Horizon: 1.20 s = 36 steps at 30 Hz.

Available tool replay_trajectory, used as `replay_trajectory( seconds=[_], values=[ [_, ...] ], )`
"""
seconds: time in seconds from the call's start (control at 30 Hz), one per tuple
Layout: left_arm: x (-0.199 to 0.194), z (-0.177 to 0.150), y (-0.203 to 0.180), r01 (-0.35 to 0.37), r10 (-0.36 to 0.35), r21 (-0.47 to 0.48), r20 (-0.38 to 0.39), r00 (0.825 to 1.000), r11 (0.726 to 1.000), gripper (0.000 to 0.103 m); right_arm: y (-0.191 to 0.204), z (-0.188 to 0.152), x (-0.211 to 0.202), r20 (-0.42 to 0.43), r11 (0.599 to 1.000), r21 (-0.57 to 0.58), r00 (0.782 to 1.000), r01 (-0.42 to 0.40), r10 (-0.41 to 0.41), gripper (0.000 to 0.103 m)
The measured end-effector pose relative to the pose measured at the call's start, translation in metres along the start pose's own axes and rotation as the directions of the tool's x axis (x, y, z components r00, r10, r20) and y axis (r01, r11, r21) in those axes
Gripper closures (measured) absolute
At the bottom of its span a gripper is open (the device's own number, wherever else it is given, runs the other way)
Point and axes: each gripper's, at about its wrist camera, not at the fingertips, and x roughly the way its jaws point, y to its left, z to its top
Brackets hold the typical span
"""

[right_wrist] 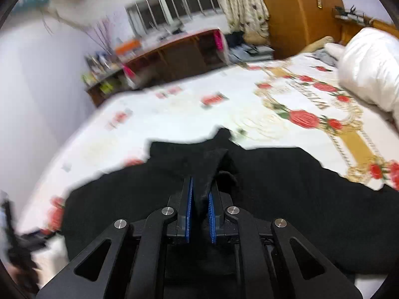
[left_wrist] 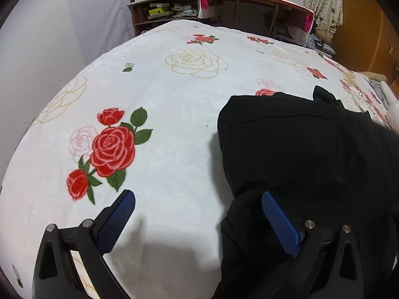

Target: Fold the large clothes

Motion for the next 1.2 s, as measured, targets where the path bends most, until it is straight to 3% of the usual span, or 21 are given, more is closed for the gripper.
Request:
replay_trajectory(
  seconds=[0.1,0.17,0.3,0.37,0.43,0.5,0.53,0.57,0.67,0.73,0.83,0.93,1.0,1.1,1.2],
  values=[
    [0.009,-0.001,-0.002,0.025,-0.025,-0.011,-0.023,0.999,1.0,0.0,0.0,-0.021,0.039,-0.132,0.996,-0.039,0.988,0.077,-0.081,0.092],
    [0.017,-0.001,-0.007,-0.002,0.002,0.004,-0.037,0.999,1.0,0.0,-0.003,-0.032,0.053,-0.179,0.991,-0.063,0.976,0.118,-0.128,0.092],
    [0.027,-0.002,-0.01,-0.047,0.048,0.034,-0.04,0.998,0.998,0.0,-0.011,-0.04,0.052,-0.166,0.991,-0.063,0.978,0.122,-0.131,0.086],
    [0.032,-0.003,-0.009,-0.069,0.071,0.027,-0.049,0.996,0.997,0.0,-0.011,-0.042,0.052,-0.16,0.986,-0.08,0.974,0.147,-0.158,0.077],
    [0.035,-0.004,-0.006,-0.105,0.105,0.005,-0.066,0.992,0.995,0.0,-0.011,-0.042,0.052,-0.169,0.987,-0.083,0.975,0.135,-0.147,0.076],
    [0.037,-0.005,-0.004,-0.131,0.132,0.007,-0.095,0.987,0.991,0.001,-0.014,-0.04,0.042,-0.165,0.99,-0.053,0.977,0.129,-0.136,0.066],
    [0.032,-0.005,-0.002,-0.114,0.113,-0.012,-0.09,0.99,0.993,0.001,-0.017,-0.038,0.033,-0.148,0.991,-0.035,0.98,0.129,-0.132,0.054],
    [0.024,-0.005,-0.002,-0.097,0.095,-0.02,-0.064,0.993,0.995,0.001,-0.019,-0.037,0.019,-0.117,0.994,-0.019,0.987,0.111,-0.113,0.048],
    [0.001,-0.006,-0.011,-0.086,0.087,-0.011,0.007,0.996,0.996,0.001,-0.016,-0.042,0.001,-0.086,0.995,-0.018,0.991,0.098,-0.099,0.046],
    [-0.005,-0.007,-0.019,-0.074,0.074,-0.002,0.02,0.997,0.997,0.001,-0.01,-0.049,0.008,-0.127,0.996,-0.041,0.988,0.085,-0.089,0.046],
    [0.005,-0.011,-0.03,-0.051,0.051,0.014,-0.03,0.998,0.999,0.001,-0.004,-0.064,0.038,-0.24,0.99,-0.093,0.963,0.102,-0.122,0.046],
    [0.0,-0.013,-0.033,-0.042,0.042,0.007,-0.033,0.999,0.999,0.001,-0.009,-0.063,0.042,-0.26,0.993,-0.067,0.959,0.1,-0.114,0.04],
    [-0.013,-0.012,-0.036,-0.017,0.017,0.007,-0.014,1.0,1.0,0.001,-0.014,-0.057,0.028,-0.249,0.996,-0.03,0.964,0.086,-0.09,0.04],
    [-0.041,-0.013,-0.049,-0.007,0.005,0.045,0.027,1.0,0.999,0.001,-0.019,-0.05,-0.016,-0.152,0.997,-0.028,0.985,0.073,-0.076,0.04],
    [-0.073,-0.018,-0.07,0.058,-0.064,0.089,0.07,0.995,0.994,0.001,-0.046,-0.05,-0.064,-0.103,0.995,0.052,0.992,0.081,-0.075,0.04]
  ],
)
